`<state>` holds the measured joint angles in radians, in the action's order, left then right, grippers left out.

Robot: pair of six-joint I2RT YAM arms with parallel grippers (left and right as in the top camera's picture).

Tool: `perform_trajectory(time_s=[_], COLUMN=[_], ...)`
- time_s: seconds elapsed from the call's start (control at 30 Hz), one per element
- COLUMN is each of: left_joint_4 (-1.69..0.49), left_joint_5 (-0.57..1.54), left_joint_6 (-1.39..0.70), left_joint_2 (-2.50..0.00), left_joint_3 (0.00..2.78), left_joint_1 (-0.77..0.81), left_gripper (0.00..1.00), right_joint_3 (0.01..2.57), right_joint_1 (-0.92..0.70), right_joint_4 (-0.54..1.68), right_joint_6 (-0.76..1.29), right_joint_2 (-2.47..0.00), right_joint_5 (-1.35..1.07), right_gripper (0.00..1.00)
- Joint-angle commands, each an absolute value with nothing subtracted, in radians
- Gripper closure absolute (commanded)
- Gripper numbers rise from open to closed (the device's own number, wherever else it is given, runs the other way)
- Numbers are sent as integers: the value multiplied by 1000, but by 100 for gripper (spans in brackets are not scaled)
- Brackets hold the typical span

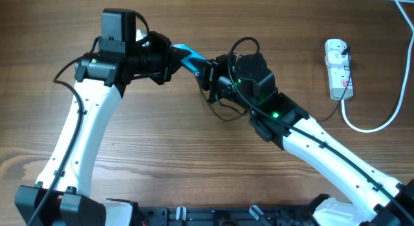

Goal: Plug charger to phone and switch on socket

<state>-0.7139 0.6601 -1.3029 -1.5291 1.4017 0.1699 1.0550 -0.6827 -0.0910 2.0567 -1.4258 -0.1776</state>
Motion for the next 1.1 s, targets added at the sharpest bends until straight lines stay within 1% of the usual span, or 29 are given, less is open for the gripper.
perform_trajectory(time_s=[0.0, 0.03, 0.1, 0.13, 0.17, 0.2, 0.23, 0.27, 0.33, 0.37, 0.4, 0.43, 0.47, 0.57, 0.6, 0.67, 0.7, 0.73, 0.8, 0.9, 0.97, 1.03, 1.07], left_joint_4=[-724, -725, -729, -731, -745, -763, -787, -811, -890, -914, -925, -936, -958, -1002, -1002, -984, -977, -973, -954, -931, -930, -933, -932], left_joint_5=[625, 622, 606, 591, 557, 522, 476, 440, 294, 230, 219, 219, 219, 221, 253, 427, 469, 487, 490, 526, 580, 588, 587], left_joint_6=[-1298, -1290, -1260, -1222, -1182, -1136, -1084, -1055, -974, -874, -759, -707, -654, -624, -572, -402, -379, -377, -382, -431, -431, -431, -432], left_joint_2=[-1518, -1518, -1518, -1518, -1518, -1518, -1518, -1518, -1518, -1518, -1518, -1518, -1518, -1518, -1518, -1518, -1518, -1518, -1518, -1518, -1518, -1518, -1518], left_joint_3=[1408, 1408, 1408, 1408, 1408, 1408, 1408, 1408, 1408, 1408, 1408, 1408, 1408, 1408, 1408, 1408, 1408, 1408, 1409, 1409, 1409, 1408, 1408], left_joint_1=[167, 167, 167, 165, 165, 165, 165, 165, 165, 165, 165, 165, 165, 167, 167, 166, 166, 163, 138, 46, -19, -41, -42], left_gripper=[96, 96, 96, 96, 96, 96, 96, 96, 96, 96, 96, 96, 96, 96, 96, 96, 96, 96, 96, 96, 96, 96, 96], right_joint_3=[1080, 1080, 1079, 1079, 1079, 1079, 1079, 1079, 1079, 1079, 1079, 1079, 1079, 1079, 1079, 1079, 1079, 1090, 1206, 1508, 1821, 1971, 2002], right_joint_1=[-685, -685, -685, -685, -685, -685, -685, -685, -685, -685, -685, -685, -685, -685, -685, -685, -685, -682, -628, -540, -505, -496, -496], right_joint_4=[-104, -103, -88, -77, -52, -22, 21, 60, 221, 336, 447, 513, 579, 632, 653, 646, 643, 636, 709, 895, 1041, 1065, 1030], right_joint_6=[1964, 1963, 1962, 1938, 1913, 1858, 1796, 1734, 1536, 1456, 1421, 1384, 1271, 696, 670, 545, 542, 493, 419, 341, 344, 373, 409], right_joint_2=[-1424, -1424, -1424, -1424, -1424, -1424, -1424, -1424, -1424, -1424, -1424, -1424, -1423, -1423, -1422, -1421, -1421, -1421, -1434, -1560, -1770, -1917, -1982], right_joint_5=[-181, -181, -180, -172, -148, -116, -73, -33, 126, 224, 290, 311, 313, 170, 146, -1, -40, -108, -178, -181, -166, -166, -164], right_gripper=[83, 78, 61, 50, 33, 24, 19, 17, 11, 8, 4, 4, 4, 4, 1, 0, 0, 0, 1, 1, 1, 1, 1])
